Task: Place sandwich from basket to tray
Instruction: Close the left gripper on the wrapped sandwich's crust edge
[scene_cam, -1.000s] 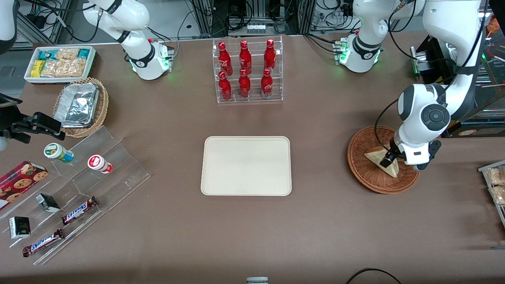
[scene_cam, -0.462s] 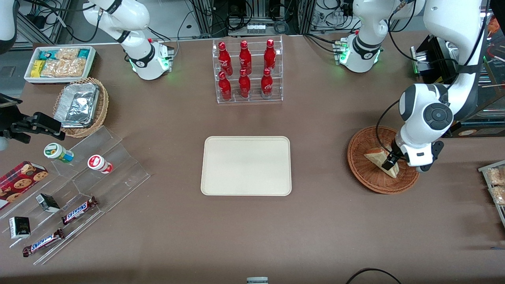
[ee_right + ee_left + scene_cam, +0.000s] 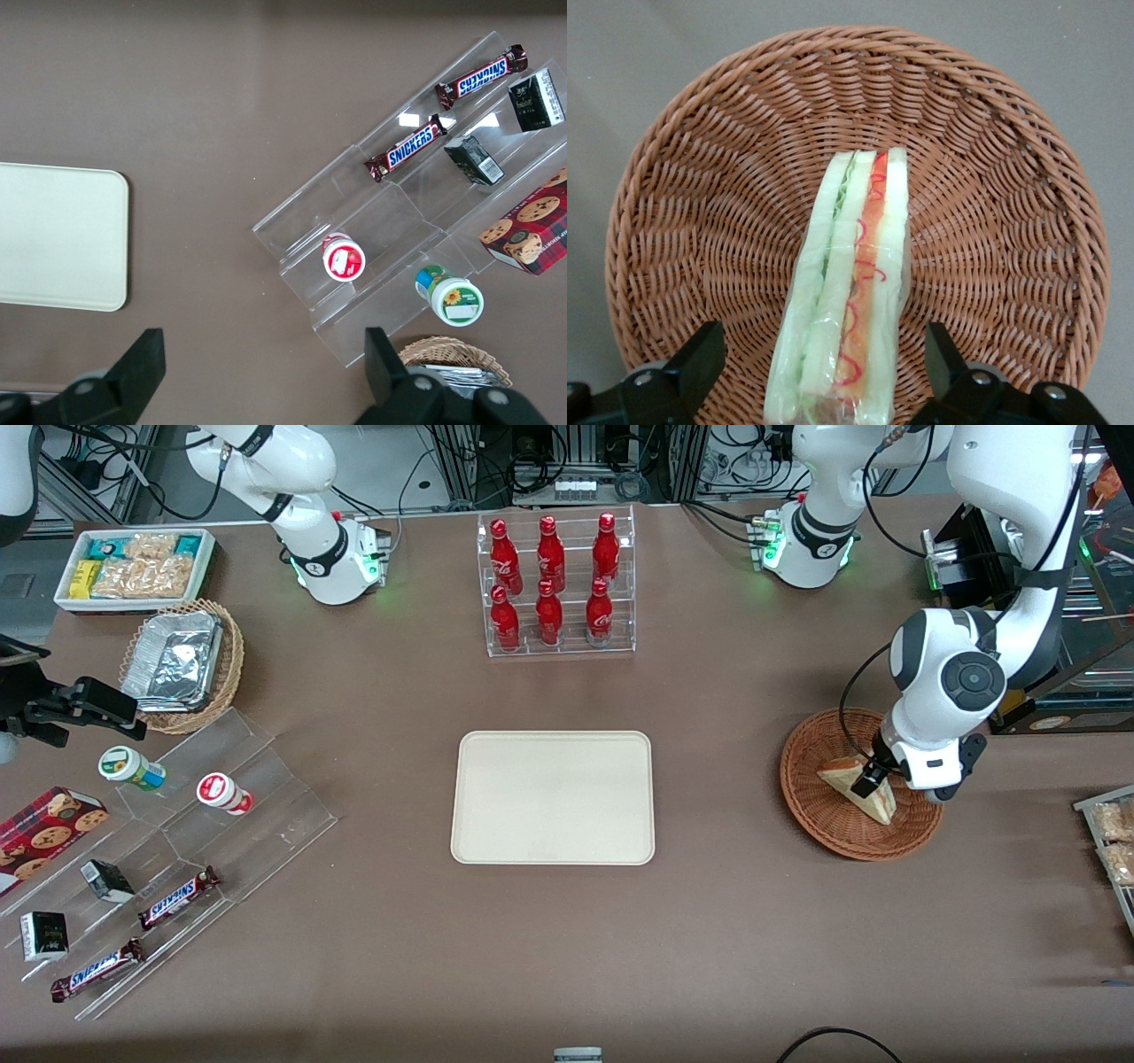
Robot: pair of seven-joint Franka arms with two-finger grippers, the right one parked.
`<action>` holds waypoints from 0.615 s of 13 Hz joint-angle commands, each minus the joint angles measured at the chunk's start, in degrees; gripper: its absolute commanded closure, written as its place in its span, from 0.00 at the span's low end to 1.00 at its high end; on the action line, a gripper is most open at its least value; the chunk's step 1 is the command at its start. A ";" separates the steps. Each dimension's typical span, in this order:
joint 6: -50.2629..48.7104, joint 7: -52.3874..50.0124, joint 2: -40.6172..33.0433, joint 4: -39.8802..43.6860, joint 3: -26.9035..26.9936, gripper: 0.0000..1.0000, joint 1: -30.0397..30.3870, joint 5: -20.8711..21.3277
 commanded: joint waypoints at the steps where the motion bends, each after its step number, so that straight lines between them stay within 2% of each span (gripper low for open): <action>1: 3.92 -2.47 -1.63 -3.75 -0.14 0.00 0.10 0.80; 3: 6.47 -4.31 -1.37 -4.89 -0.14 0.00 -0.16 0.80; 4: 6.57 -5.89 -1.28 -4.81 -0.14 0.14 -0.42 0.80; 5: 6.66 -6.16 -1.19 -4.81 -0.14 0.49 -0.51 0.88; 6: 6.57 -6.25 -1.28 -4.55 -0.14 0.88 -0.51 0.88; 7: 6.48 -6.08 -1.28 -4.37 -0.14 1.00 -0.60 0.88; 8: 6.22 -5.30 -1.37 -4.28 -0.14 1.00 -0.69 1.15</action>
